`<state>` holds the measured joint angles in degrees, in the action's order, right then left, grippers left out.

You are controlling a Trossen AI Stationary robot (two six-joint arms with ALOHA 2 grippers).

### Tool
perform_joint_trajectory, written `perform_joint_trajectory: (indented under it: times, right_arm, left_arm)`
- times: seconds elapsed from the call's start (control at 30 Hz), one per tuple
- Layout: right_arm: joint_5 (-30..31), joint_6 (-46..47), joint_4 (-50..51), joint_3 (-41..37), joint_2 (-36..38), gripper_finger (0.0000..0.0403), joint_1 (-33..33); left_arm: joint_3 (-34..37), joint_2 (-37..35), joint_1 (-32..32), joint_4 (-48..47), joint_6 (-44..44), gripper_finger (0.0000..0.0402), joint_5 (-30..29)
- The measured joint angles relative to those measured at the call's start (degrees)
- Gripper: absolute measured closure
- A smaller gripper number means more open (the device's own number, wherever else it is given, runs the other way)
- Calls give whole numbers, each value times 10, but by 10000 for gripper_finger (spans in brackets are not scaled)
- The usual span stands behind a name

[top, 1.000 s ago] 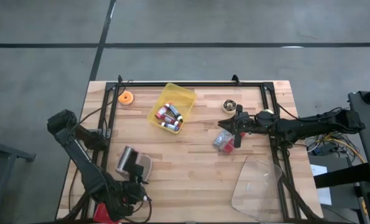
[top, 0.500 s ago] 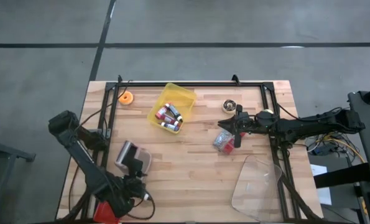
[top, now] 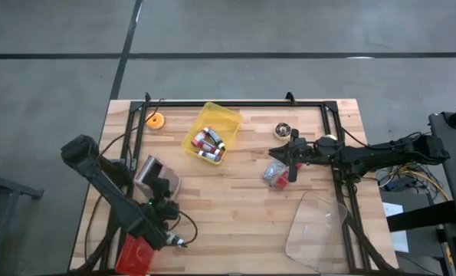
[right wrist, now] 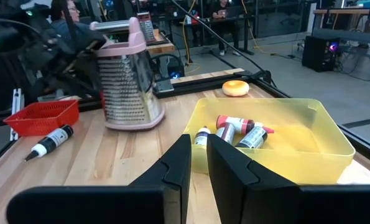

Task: Pick & Place Food Item
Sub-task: Move the pink grater to the middle left of the table, then put the black food coloring into the yellow bin

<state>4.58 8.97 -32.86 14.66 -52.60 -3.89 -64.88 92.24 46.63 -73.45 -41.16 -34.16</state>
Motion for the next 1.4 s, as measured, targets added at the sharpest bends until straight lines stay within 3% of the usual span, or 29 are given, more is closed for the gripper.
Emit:
perform_joint_trajectory:
  times: [0.2, 0.37, 0.53, 0.63, 0.87, 1.17, 1.4]
  right_arm:
    - [0, 0, 0, 0, 0, 355, 0]
    - [0, 0, 0, 0, 0, 355, 0]
    - [0, 0, 0, 0, 0, 355, 0]
    - [0, 0, 0, 0, 0, 355, 0]
    - [0, 0, 0, 0, 0, 355, 0]
    - [0, 0, 0, 0, 0, 355, 0]
    - [0, 0, 0, 0, 0, 355, 0]
  left_arm:
    - [55, -7, -4, -13, 2, 209, -48]
    - [53, -7, -4, -13, 2, 209, -46]
    - [-16, -10, -4, -12, 34, 209, -1]
    - [-74, -11, -4, -12, 75, 209, 55]
    - [-171, -11, 3, 23, 51, 209, 137]
    - [-130, -5, 33, 158, 73, 209, 159]
    - [-83, 38, 34, 190, 69, 209, 178]
